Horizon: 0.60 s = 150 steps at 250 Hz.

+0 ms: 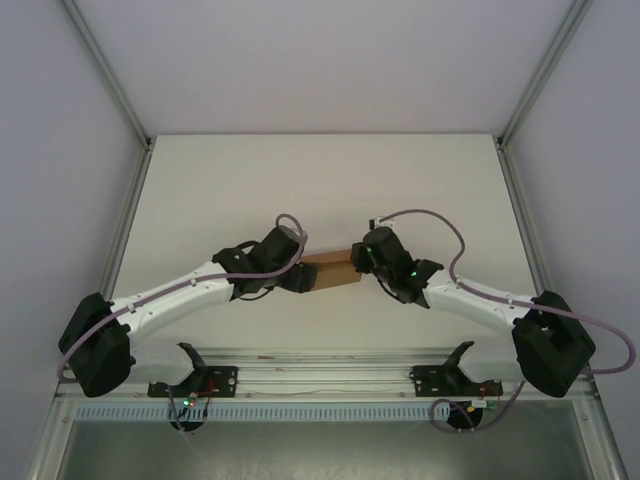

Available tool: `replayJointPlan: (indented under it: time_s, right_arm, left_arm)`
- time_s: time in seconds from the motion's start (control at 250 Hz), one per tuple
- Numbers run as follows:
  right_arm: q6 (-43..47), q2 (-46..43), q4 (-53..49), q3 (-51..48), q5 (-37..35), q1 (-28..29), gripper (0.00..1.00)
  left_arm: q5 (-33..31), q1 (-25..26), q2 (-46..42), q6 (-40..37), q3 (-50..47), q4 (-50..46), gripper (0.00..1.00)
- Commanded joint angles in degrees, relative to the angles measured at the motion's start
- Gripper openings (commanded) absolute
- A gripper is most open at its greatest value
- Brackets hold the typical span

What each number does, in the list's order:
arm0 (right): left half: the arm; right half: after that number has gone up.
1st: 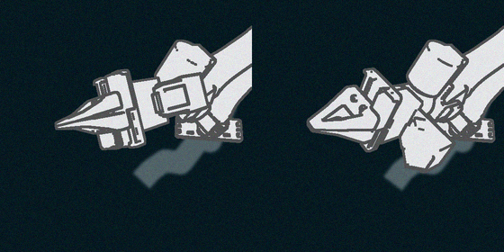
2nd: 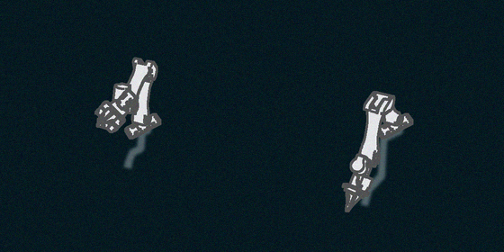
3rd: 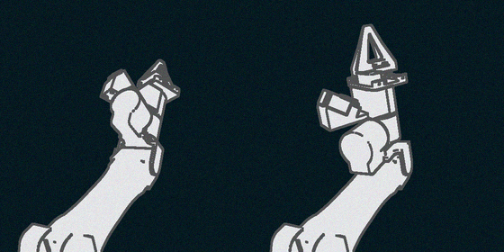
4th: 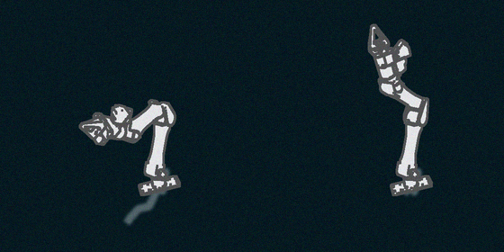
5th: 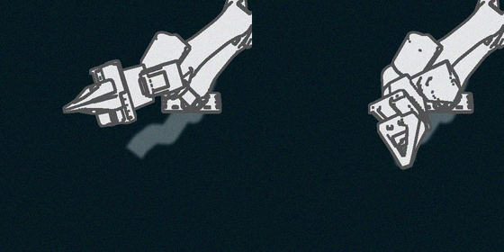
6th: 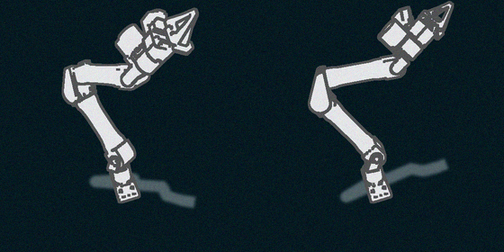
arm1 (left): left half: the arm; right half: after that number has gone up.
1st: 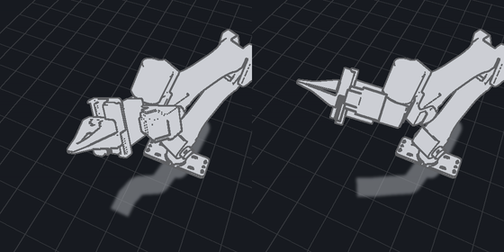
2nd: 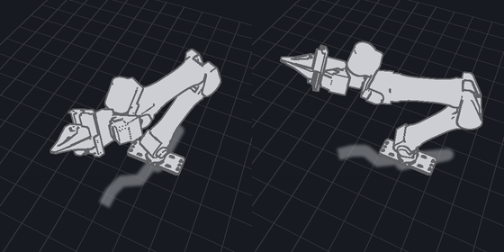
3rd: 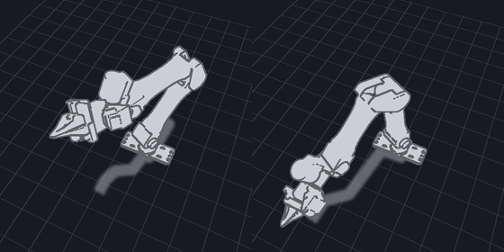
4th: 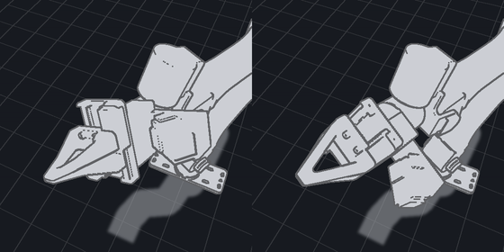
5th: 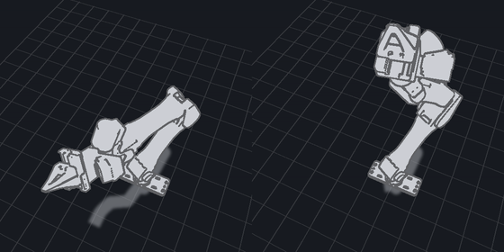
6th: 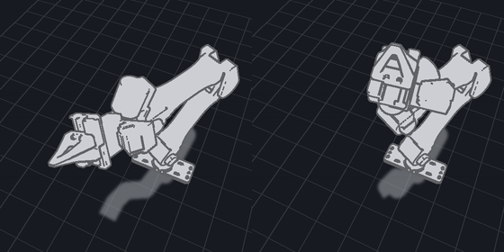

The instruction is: Assemble paper box

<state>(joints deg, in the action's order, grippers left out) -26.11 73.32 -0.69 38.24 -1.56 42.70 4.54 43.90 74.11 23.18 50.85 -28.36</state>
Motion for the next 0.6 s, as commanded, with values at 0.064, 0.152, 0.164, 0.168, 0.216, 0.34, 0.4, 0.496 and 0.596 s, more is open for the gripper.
replayJointPlan:
  time_s: [0.064, 0.152, 0.164, 0.168, 0.216, 0.34, 0.4, 0.496, 0.596]
  right_arm:
    - [-1.5, 1.1, -5.9, -4.5, 1.8, 0.1, 0.23]
    - [-1.6, 0.9, -5.2, -5.3, 2.0, 0.2, 0.23]
    - [-1.7, 0.9, -5.1, -5.3, 1.9, 0.2, 0.24]
    - [-1.7, 0.9, -5.1, -5.4, 1.9, 0.2, 0.24]
    - [-1.7, 0.8, -4.9, -5.6, 2.1, 0.3, 0.24]
    - [-1.9, 0.7, -4.6, -5.8, 2.2, 0.2, 0.23]
    - [-2.0, 0.6, -4.1, -6.0, 2.2, 0.2, 0.23]
    - [-2.0, 0.3, -4.1, -6.3, 2.3, 0.2, 0.23]
    - [-2.3, 0.3, -4.3, -6.5, 2.0, 0.2, 0.24]
  left_arm:
    - [-0.1, 0.2, -2.3, 3.2, 3.2, -1.7, 0.88]
    - [-1.8, -0.5, -3.5, 8.0, 4.5, -1.0, 1.00]
    - [-1.8, -0.7, -3.6, 8.1, 4.4, -0.6, 1.00]
    - [-1.8, -0.8, -3.7, 8.2, 4.4, -0.6, 1.00]
    - [-0.4, -1.8, -4.2, 11.4, 3.9, 1.7, 1.00]
    - [2.3, -4.8, -3.2, 14.5, 2.3, 3.9, 0.98]
    - [3.2, -6.3, -2.2, 15.8, 1.3, 4.5, 0.93]
    - [5.9, -8.0, -0.7, 16.9, -0.7, 6.5, 0.86]
    - [9.3, -8.7, 0.0, 18.0, -3.6, 9.3, 0.77]
